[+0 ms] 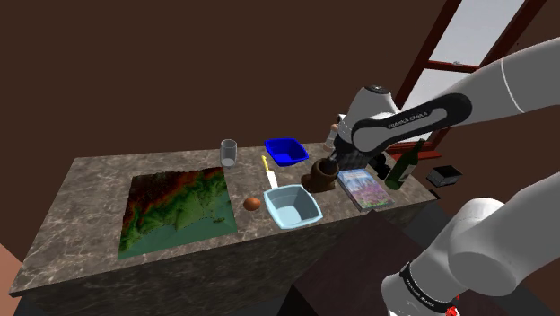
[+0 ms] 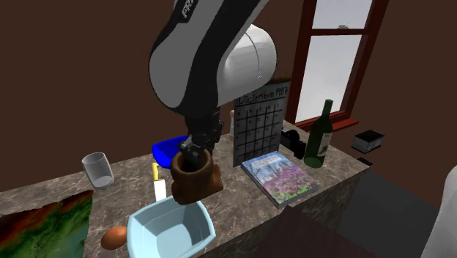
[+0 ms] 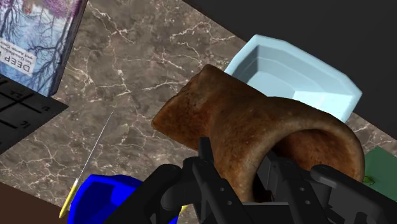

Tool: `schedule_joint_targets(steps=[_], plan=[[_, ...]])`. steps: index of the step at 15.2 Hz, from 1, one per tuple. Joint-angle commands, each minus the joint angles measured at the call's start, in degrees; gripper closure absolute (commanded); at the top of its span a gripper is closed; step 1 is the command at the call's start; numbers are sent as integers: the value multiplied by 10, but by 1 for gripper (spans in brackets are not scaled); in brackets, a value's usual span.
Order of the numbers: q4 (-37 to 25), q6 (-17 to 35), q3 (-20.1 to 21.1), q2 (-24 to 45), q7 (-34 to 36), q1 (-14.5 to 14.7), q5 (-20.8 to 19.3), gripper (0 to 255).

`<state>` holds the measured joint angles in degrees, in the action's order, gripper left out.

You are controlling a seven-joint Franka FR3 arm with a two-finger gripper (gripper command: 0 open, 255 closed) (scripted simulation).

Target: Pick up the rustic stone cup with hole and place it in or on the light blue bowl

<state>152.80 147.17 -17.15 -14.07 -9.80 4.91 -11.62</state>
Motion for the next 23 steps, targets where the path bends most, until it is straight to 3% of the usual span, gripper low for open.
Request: schedule_joint_targets(steps=[1, 6, 23], plan=[[-13, -13, 23, 2, 33, 15, 5, 255], [-65, -40, 74, 34, 105, 52, 21, 255], [-36, 112, 69, 157, 113, 51, 20, 255]])
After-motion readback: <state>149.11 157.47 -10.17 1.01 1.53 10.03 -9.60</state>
